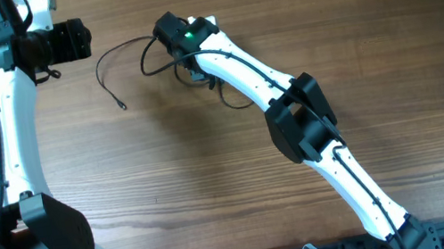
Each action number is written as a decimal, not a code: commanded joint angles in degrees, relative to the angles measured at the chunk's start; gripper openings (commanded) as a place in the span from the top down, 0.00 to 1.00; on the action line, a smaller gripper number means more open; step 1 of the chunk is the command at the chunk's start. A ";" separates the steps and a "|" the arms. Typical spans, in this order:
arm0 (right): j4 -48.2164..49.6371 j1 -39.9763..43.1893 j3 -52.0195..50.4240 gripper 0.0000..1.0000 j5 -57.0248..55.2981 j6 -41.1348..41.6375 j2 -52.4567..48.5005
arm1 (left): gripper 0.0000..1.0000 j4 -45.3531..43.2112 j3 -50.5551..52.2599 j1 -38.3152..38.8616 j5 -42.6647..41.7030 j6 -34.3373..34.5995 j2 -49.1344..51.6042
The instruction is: Untangle cables
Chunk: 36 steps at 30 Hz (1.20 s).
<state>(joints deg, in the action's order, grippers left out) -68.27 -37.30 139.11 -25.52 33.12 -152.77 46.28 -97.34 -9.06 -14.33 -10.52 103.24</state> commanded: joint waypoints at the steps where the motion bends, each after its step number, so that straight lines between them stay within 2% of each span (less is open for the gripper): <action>1: 0.17 0.37 -0.59 0.40 -1.49 -0.09 1.84 | 0.21 -0.15 0.17 0.15 -1.14 -1.27 -1.07; 22: -1.53 4.74 -0.59 0.35 -5.11 -6.67 1.84 | 0.21 -0.39 0.17 0.15 -1.14 -1.29 -1.07; 27: -1.44 6.05 -0.59 0.35 -3.96 -9.18 1.84 | 0.21 -0.39 0.17 0.15 -1.11 -1.31 -1.07; 36: 0.70 7.87 -0.61 0.36 2.38 -7.72 1.84 | 0.21 -0.42 0.17 0.15 -1.11 -1.29 -1.07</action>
<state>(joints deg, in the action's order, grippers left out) -68.05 -30.17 139.11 -27.16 24.77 -152.40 46.11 -97.34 -9.06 -14.50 -10.52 103.24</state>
